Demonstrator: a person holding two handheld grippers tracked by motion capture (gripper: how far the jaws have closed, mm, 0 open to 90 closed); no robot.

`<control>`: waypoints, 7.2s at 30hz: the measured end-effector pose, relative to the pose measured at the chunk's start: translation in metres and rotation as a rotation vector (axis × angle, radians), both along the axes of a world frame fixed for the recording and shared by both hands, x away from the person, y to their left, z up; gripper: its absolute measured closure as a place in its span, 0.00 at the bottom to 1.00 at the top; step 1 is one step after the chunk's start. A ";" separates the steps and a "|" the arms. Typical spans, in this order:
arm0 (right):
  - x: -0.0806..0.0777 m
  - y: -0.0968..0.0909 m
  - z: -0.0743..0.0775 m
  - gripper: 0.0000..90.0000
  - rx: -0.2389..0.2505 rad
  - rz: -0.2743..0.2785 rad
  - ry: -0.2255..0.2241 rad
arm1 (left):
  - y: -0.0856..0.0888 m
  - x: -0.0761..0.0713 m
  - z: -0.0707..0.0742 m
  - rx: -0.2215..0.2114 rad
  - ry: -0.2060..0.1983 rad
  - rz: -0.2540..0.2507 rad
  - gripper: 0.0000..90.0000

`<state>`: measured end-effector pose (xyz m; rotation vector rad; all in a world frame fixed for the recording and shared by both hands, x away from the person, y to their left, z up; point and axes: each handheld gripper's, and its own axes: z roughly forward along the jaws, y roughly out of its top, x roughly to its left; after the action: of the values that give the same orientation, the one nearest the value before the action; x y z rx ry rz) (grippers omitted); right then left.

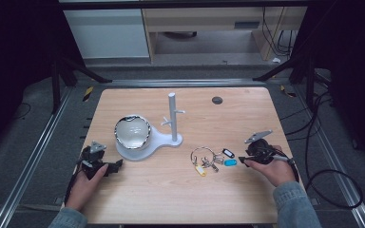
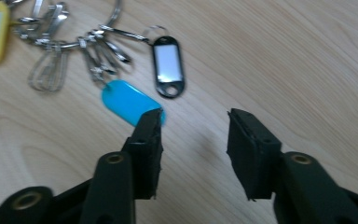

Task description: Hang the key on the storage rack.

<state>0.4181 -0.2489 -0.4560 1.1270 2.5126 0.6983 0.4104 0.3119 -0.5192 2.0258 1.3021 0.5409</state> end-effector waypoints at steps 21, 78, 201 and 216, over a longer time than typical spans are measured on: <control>0.020 0.065 0.008 0.96 -0.174 0.230 0.099 | 0.000 0.000 0.000 -0.002 -0.001 0.000 0.00; 0.055 0.113 0.093 0.99 -0.340 0.362 0.245 | 0.000 0.000 0.000 -0.002 -0.003 0.001 0.00; 0.079 0.212 0.241 0.99 -0.376 0.475 0.077 | 0.000 0.000 0.000 -0.001 -0.002 0.001 0.00; 0.080 0.228 0.242 0.99 -0.373 0.503 0.079 | 0.000 0.000 0.000 -0.002 -0.002 0.000 0.00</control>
<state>0.4983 -0.0212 -0.2136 0.4054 2.8596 0.2701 0.4107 0.3119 -0.5193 2.0231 1.3010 0.5416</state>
